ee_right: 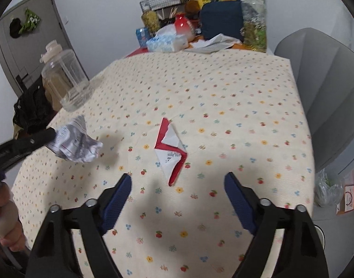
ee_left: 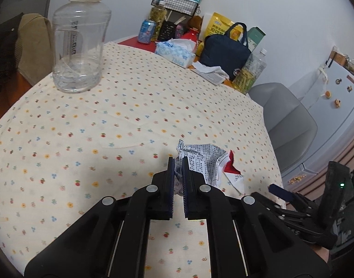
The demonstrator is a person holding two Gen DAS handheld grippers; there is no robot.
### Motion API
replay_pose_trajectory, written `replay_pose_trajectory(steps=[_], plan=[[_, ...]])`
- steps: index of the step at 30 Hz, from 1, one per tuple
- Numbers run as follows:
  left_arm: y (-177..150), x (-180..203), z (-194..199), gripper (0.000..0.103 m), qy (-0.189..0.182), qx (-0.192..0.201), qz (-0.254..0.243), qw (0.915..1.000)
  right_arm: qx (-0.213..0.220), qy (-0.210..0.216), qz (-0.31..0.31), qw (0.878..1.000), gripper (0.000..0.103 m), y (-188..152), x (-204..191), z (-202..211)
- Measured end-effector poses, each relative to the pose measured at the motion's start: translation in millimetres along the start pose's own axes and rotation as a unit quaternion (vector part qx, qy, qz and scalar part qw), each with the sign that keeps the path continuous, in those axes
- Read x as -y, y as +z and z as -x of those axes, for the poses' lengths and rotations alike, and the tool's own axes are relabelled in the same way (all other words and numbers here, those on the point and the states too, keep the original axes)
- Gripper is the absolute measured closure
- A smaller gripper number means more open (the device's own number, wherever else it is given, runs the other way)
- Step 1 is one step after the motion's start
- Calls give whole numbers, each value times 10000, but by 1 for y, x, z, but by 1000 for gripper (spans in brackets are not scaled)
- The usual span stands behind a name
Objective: Collect trash
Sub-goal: 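Grasp the red-and-white wrapper with the right tool while the left tool holds the paper, then carry the paper and the wrapper with both tools over the bin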
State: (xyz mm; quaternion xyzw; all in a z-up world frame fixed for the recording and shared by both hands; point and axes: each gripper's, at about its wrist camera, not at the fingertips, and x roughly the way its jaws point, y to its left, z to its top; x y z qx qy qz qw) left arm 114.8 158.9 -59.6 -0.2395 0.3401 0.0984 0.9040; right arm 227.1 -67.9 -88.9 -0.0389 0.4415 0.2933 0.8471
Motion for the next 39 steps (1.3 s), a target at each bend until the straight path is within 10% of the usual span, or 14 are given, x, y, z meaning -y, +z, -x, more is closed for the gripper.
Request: replay_pose_trajectory(steps=[5,9,39], plan=[[-1,-10,2,96,145,9,74,9999,-202,-35,194,9996,50,-1,-11,-22],[-2,-13,3,96,132,22,101,9999,-265,-251,439,9984,86,-2,-19,-31],[-11,126,-4,96,-904,-70,-826,9925,479,-672,-664,9944,87,-51,92,99]])
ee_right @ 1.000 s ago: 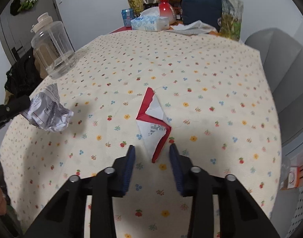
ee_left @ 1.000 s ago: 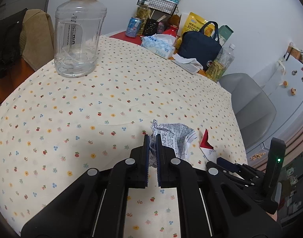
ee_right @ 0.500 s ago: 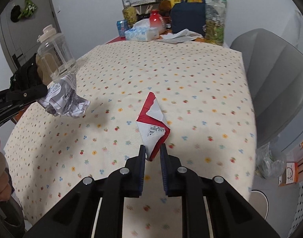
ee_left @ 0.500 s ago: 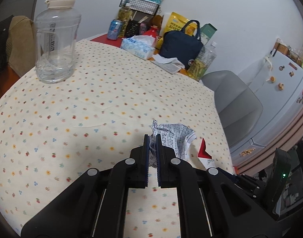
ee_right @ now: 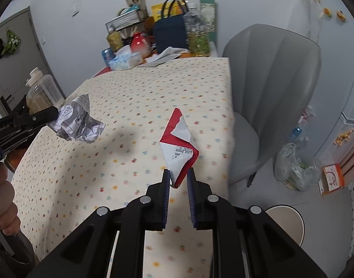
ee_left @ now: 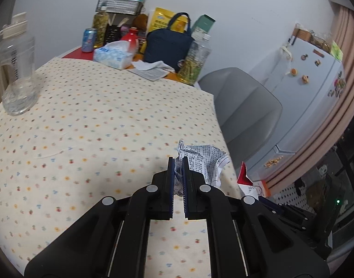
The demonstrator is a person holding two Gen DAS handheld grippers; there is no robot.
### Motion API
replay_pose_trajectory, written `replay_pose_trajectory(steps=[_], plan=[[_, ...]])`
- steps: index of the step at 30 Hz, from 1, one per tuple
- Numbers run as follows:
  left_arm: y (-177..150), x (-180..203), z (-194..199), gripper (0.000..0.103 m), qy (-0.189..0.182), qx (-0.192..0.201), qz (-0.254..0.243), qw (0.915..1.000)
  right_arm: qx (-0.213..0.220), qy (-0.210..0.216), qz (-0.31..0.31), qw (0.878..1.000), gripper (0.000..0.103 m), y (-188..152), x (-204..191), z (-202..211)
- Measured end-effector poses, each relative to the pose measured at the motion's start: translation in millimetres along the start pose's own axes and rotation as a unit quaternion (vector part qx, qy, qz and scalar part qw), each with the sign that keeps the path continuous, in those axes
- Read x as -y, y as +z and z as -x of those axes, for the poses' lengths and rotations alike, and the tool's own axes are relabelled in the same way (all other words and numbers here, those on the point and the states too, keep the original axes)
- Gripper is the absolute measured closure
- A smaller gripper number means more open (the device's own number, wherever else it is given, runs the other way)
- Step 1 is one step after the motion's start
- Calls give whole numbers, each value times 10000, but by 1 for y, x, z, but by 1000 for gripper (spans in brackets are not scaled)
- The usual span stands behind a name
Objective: Collect trash
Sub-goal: 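Carry the paper and the wrapper with both tools over the bin, then open the right tool to drop the wrapper while the left tool releases the paper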
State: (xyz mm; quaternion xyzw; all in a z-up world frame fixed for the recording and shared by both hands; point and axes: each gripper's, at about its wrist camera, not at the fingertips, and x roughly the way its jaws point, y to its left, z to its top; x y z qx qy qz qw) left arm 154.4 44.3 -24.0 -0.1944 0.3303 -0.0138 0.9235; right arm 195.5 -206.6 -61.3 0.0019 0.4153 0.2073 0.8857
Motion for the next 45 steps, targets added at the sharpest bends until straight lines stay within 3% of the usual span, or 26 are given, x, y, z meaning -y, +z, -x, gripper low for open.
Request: replay_pose_trajectory(steps=[21,40,41,42,45], plan=[[-15,123,-60,96,-710,-544,-839,9925,104,-843,-1134,9899,87,-50,134,48],[-59,198,-119,96,-856,-1227,-1450,9781,-253,-1337,-2165,9668,85,-113,242,19],[-61,202,-122,96,-865,-1256,-1479,9772,-297,-1367,-2227,9648,75,-117,248,16],[-64,205,-124,96,-873,-1290,-1511,9762,-339,-1385,-2333,9619,58,-121,255,13],[-72,218,-130,96,-901,-1395,-1621,9727,-331,-1502,-2509,9557,55,-134,270,14]])
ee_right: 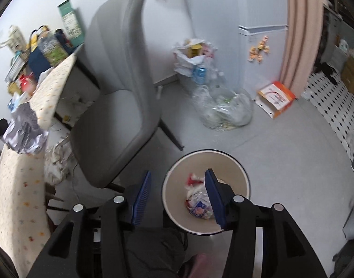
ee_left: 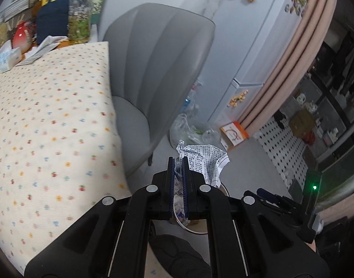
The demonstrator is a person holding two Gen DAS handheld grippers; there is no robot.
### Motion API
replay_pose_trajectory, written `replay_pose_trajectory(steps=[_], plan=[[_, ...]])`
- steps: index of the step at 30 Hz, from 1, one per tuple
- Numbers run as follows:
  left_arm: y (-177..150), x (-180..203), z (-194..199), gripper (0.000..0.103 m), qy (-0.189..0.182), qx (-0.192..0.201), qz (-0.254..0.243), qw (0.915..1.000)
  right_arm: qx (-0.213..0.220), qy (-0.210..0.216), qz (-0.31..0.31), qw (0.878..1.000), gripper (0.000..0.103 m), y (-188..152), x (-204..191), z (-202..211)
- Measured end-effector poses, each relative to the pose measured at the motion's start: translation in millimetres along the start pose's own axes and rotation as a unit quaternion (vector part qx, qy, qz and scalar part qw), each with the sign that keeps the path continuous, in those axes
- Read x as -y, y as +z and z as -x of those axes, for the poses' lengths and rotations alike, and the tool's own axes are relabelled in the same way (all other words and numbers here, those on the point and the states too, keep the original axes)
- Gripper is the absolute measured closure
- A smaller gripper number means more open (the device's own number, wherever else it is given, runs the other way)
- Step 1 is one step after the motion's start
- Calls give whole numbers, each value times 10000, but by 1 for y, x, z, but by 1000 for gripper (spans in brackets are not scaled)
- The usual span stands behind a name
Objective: Collect trash
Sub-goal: 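Open the right tool to drop the wrapper while the left tool releases the paper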
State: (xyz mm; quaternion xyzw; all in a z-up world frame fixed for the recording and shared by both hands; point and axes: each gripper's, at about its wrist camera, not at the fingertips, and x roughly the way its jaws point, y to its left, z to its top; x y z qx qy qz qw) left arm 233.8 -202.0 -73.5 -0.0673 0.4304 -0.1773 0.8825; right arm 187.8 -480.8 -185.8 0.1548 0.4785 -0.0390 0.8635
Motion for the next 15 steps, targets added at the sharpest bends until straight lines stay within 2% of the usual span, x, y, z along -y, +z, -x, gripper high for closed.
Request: replay_pose_trajectory(steps=[6,15], plan=[[-5,27,-21,96,-116,-227,-204,9995,7,-51,-288,9996,54,-7,32,2],[-15,84,-55,96,-438,-592,-593,9955,279,-200,-685,9971,49,-14,79,31]])
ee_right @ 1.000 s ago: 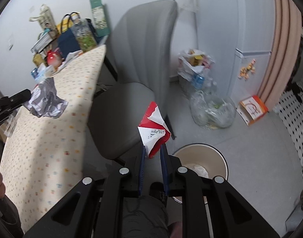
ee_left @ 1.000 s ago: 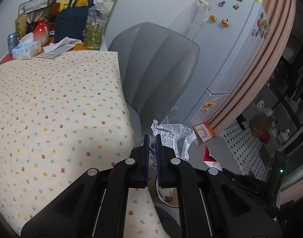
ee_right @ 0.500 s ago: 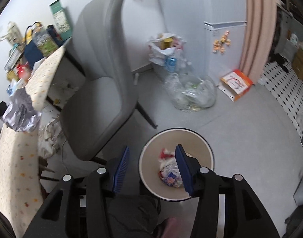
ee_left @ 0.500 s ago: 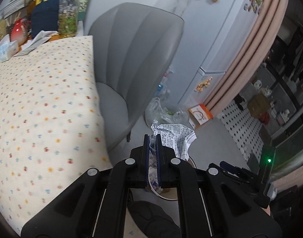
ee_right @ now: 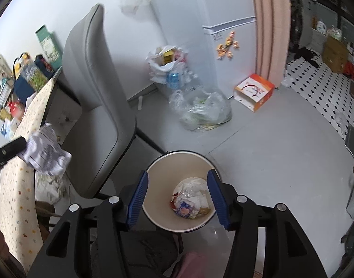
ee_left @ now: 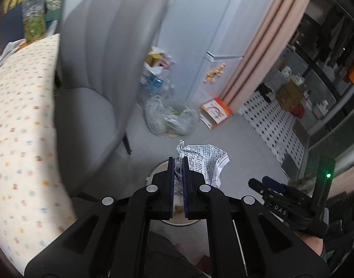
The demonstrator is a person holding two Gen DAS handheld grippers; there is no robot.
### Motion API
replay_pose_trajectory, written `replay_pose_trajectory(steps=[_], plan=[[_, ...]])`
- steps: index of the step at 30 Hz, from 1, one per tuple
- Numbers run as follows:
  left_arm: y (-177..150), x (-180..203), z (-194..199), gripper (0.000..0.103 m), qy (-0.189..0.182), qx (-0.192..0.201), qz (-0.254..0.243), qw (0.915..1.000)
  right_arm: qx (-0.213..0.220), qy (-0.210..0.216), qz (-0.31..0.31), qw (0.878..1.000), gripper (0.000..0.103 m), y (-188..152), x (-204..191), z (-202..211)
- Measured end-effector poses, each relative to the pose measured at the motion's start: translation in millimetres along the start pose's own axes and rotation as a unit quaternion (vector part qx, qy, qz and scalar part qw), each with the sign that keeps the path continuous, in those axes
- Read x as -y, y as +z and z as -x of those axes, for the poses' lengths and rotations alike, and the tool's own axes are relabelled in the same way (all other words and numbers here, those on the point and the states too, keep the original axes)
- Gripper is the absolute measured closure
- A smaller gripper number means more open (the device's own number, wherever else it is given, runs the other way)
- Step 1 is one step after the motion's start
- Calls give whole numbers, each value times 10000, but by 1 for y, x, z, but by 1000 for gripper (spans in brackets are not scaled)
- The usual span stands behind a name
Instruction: Collect trash
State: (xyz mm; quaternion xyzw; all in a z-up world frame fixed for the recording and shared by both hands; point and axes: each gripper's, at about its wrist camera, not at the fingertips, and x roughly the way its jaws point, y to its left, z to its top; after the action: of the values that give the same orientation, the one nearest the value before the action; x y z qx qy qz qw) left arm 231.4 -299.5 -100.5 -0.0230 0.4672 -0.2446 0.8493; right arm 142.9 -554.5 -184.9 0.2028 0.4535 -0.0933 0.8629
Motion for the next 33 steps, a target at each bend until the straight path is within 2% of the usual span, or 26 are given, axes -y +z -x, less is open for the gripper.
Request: replay_pose_trajectory(steps=[4,6,8,9,13,17,19,25,33], plan=[[-1,19,-20,96,-211,-116,-76,9997,160,-105,-184,9996,49,1,24,17],[-2,26,-35,89,-295,-229,-35,9993,235,-174,-259,9992,48,0,34,26],[-6,30,-49,38,-294,-371,-43,9989,288,-228,-325,9988,48,-1,44,33],[-8,31,-51,35,-292,-324,-34,9990,309,-253,-360,9986,48,-2,48,36],[-11,28,-50,27,-242,-330,-8,9992,322,-293,-439,9981,47,-6,56,40],[-8,17,-34,14,-142,-124,47,9998,286,-231,-394,9985,47,-6,50,36],[-5,9,-24,12,-113,-29,128,9999,299,-153,-327,9989,46,-6,39,36],[-5,-10,7,6,-6,249,230,9994,414,4,-58,9991,35,-3,10,44],[-10,-36,52,6,189,609,382,9972,525,227,76,9983,14,-1,-17,63]])
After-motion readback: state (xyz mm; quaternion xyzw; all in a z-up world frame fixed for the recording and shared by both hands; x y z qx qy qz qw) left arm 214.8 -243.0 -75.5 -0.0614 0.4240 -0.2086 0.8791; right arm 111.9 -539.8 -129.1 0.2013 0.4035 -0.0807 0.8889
